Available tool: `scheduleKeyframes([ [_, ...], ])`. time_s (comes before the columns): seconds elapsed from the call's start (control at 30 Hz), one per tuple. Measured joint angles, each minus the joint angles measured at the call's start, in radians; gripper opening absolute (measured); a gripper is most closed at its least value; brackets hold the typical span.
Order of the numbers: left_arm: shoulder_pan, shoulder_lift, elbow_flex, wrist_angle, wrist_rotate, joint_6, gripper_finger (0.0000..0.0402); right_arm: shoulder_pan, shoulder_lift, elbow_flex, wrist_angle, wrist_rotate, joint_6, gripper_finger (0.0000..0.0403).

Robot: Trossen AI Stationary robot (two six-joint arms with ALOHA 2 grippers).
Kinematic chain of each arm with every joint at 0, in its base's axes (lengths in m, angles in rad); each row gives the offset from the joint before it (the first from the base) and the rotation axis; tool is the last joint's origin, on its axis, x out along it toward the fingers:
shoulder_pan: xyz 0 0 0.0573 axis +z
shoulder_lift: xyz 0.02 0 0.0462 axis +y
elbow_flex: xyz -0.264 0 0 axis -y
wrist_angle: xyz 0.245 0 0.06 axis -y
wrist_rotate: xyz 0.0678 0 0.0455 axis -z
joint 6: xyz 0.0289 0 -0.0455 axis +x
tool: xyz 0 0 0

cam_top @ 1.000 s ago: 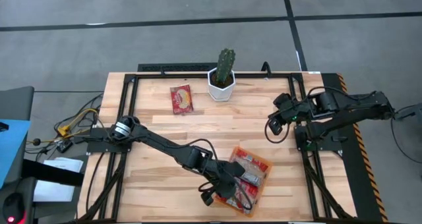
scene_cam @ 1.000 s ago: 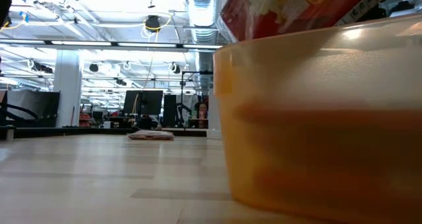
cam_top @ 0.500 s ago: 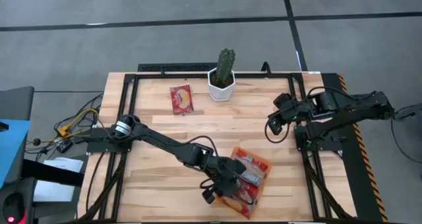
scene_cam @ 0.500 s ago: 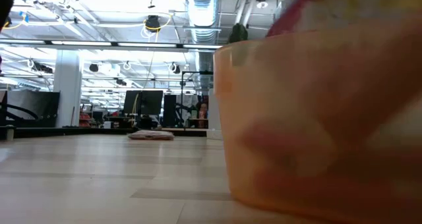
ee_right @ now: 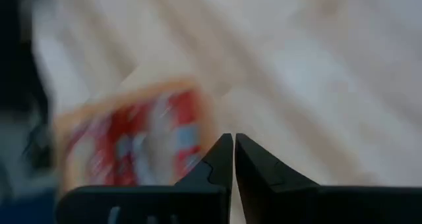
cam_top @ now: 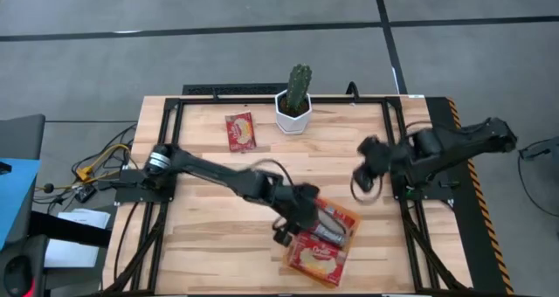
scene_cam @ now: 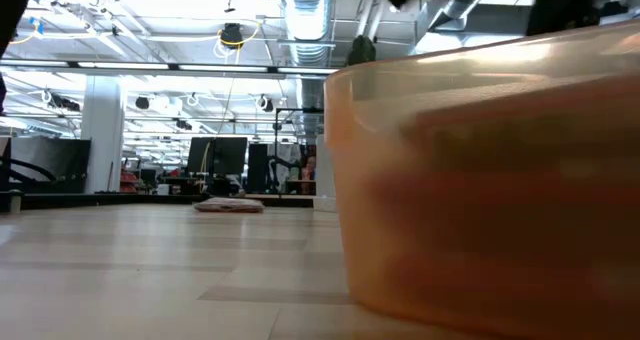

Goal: Sort popcorn bags into baskets
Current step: Put the red popcorn bag into the orange container

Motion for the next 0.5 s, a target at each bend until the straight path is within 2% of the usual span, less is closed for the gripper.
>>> scheduleKeyframes([
  [0.17,0.054,-0.153,0.03,-0.267,0.007,-0.113,0.0156,0.292,0.111,-0.03,0.118,-0.01,0.118,0.0035],
  [0.3,0.075,-0.27,0.029,-0.358,0.001,-0.206,0.0156,0.527,0.228,-0.06,0.251,0.042,0.269,0.0024],
  [0.4,0.07,-0.347,0.03,-0.366,-0.016,-0.255,0.0155,0.638,0.348,-0.06,0.382,0.065,0.327,0.0017],
  [0.5,0.056,-0.389,0.03,-0.363,-0.051,-0.297,0.0155,0.685,0.477,-0.06,0.539,0.066,0.331,0.0016],
])
